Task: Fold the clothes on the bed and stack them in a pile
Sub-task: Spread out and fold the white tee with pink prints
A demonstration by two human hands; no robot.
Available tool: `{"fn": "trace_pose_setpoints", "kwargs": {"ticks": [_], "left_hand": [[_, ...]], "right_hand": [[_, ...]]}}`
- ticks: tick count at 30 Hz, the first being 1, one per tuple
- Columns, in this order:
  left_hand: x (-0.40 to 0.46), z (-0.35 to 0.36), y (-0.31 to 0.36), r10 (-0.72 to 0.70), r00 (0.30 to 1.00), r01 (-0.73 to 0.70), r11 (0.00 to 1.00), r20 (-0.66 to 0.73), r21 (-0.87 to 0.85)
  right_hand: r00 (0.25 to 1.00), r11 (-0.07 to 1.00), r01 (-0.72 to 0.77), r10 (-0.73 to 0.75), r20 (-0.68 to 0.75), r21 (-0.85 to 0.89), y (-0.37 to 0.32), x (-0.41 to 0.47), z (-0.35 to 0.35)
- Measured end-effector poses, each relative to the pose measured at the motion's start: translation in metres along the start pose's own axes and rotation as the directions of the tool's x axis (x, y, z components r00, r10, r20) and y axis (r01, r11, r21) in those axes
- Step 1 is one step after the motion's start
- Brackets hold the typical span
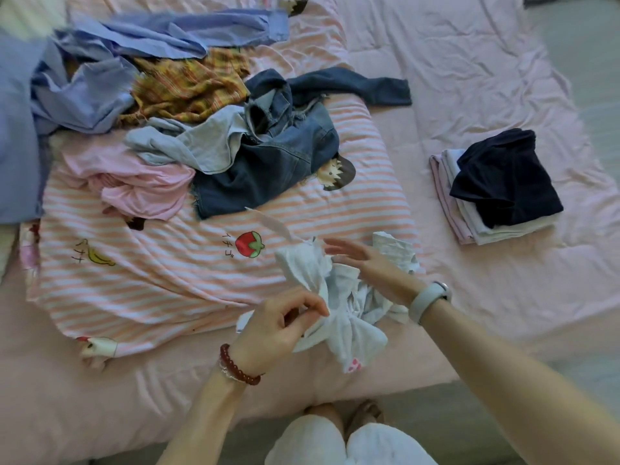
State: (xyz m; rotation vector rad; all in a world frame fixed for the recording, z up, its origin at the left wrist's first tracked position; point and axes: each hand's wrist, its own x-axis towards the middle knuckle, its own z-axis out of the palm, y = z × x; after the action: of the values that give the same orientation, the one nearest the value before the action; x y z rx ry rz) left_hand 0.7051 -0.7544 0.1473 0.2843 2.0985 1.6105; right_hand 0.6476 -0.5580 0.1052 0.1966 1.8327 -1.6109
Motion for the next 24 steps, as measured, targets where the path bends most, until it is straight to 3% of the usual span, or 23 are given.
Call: {"fn": "trace_pose_setpoints", "kwargs": {"ticks": [2, 4, 8, 11, 14, 18, 22, 24], "left_hand": [[-0.001, 0.002, 0.026, 0.104, 0.992, -0.111, 0.988, 0.070, 0.112], [-0.004, 0.005, 0.050, 0.165, 0.980, -0.184, 0.966, 0.113, 0.181], [-0.017, 0.025, 0.082, 0.219, 0.969, -0.238, 0.951, 0.110, 0.197], [-0.029, 0.050, 0.096, 0.242, 0.968, -0.249, 0.955, 0.063, 0.159], [-0.035, 0.075, 0.105, 0.278, 0.960, -0.276, 0.957, -0.012, 0.094], [-0.018, 0.119, 0.121, 0.307, 0.945, -0.294, 0.949, -0.112, 0.116], [0.016, 0.187, 0.162, 0.430, 0.898, -0.396, 0.882, -0.093, 0.253], [0.030, 0.224, 0.192, 0.495, 0.868, -0.464, 0.841, -0.049, 0.278]], "right_hand": [[0.988, 0.997, 0.057, -0.050, 0.146, -0.042, -0.021, -0.001, 0.000], [0.979, 0.992, 0.088, -0.068, 0.193, -0.095, -0.031, -0.010, -0.003], [0.992, 0.984, 0.082, -0.065, 0.110, -0.157, -0.029, -0.040, -0.025], [0.990, 0.844, 0.128, -0.138, 0.020, -0.520, -0.012, -0.068, -0.045], [0.951, 0.775, 0.128, -0.273, -0.145, -0.619, 0.018, -0.114, -0.068], [0.711, 0.795, 0.078, -0.467, -0.525, -0.602, 0.049, -0.201, -0.114], [0.505, 0.887, 0.028, -0.410, -0.760, -0.460, 0.063, -0.297, -0.150], [0.327, 0.908, 0.011, -0.400, -0.856, -0.420, 0.064, -0.349, -0.164]]}}
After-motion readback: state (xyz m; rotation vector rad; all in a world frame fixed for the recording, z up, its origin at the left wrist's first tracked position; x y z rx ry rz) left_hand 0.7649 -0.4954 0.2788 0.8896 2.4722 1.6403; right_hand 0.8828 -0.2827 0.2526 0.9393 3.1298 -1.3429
